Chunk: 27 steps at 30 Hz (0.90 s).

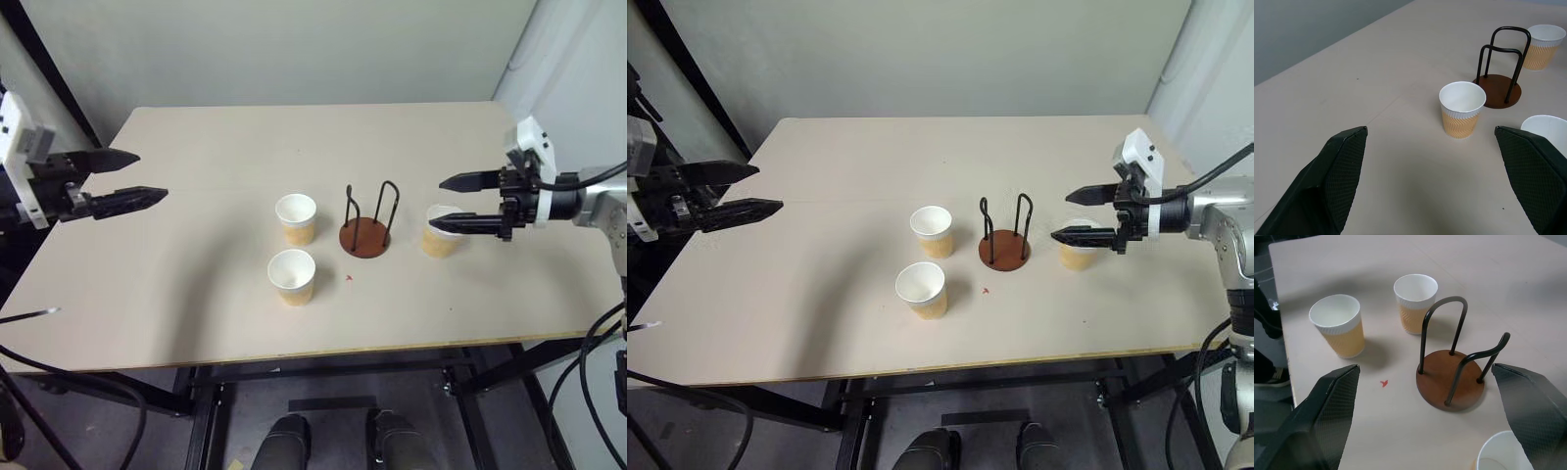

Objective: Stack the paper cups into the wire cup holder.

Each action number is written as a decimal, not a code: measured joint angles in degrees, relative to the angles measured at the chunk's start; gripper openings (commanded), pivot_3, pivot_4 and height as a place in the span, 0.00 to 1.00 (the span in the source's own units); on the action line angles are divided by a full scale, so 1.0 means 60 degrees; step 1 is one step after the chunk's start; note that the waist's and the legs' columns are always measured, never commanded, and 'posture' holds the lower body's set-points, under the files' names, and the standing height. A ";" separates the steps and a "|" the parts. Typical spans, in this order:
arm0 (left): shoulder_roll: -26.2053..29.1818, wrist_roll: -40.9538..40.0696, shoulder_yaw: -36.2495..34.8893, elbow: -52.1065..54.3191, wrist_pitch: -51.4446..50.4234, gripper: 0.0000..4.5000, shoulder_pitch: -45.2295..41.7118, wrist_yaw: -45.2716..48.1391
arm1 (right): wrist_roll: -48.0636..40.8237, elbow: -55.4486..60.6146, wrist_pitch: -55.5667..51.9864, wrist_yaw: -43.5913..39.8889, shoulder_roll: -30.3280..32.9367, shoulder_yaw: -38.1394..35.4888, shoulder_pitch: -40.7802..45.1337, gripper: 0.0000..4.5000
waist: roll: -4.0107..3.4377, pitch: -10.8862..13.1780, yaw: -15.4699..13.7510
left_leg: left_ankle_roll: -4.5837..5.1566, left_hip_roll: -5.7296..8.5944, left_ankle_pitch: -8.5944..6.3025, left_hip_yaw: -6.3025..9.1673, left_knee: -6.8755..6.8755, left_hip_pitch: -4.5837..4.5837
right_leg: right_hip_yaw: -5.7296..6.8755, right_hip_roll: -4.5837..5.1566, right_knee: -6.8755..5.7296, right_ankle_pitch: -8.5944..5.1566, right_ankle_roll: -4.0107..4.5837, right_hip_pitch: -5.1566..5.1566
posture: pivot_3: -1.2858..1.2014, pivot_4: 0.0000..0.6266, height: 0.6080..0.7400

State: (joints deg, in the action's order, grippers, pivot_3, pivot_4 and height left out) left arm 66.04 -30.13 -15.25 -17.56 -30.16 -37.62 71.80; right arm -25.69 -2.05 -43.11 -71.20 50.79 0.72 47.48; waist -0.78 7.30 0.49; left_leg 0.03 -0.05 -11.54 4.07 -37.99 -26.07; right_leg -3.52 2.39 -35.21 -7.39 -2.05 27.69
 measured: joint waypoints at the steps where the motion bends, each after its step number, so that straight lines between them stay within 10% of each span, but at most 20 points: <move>1: -0.0003 0.0010 0.0012 -0.0007 0.0000 0.99 -0.0001 -0.0001 | 0.0000 0.0000 0.0000 0.0007 -0.0002 0.0000 -0.0001 1.00 | 0.0000 0.0000 0.0002 | -0.0001 0.0000 -0.0001 0.0000 0.0001 -0.0001 | 0.0000 0.0000 0.0000 0.0000 0.0000 0.0002 | 0.52 0.24 1.00; 27: -0.1538 0.0910 0.1614 -0.0813 0.0569 0.99 -0.2171 0.0748 | -0.0030 0.0576 -0.0692 0.0451 0.0913 0.0042 -0.0431 1.00 | 0.0004 0.0002 0.0000 | 0.0005 -0.0004 -0.0002 0.0008 -0.0006 0.0001 | 0.0014 -0.0002 0.0000 -0.0013 -0.0055 -0.0012 | 0.52 0.24 1.00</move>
State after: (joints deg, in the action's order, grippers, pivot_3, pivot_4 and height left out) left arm 56.81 -24.67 -5.57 -22.44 -26.75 -50.64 76.28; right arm -25.87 1.41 -47.26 -68.49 56.27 0.98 44.89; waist -0.76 7.32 0.49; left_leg 0.06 -0.08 -11.56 4.12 -38.03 -26.07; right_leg -3.44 2.38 -35.21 -7.47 -2.38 27.61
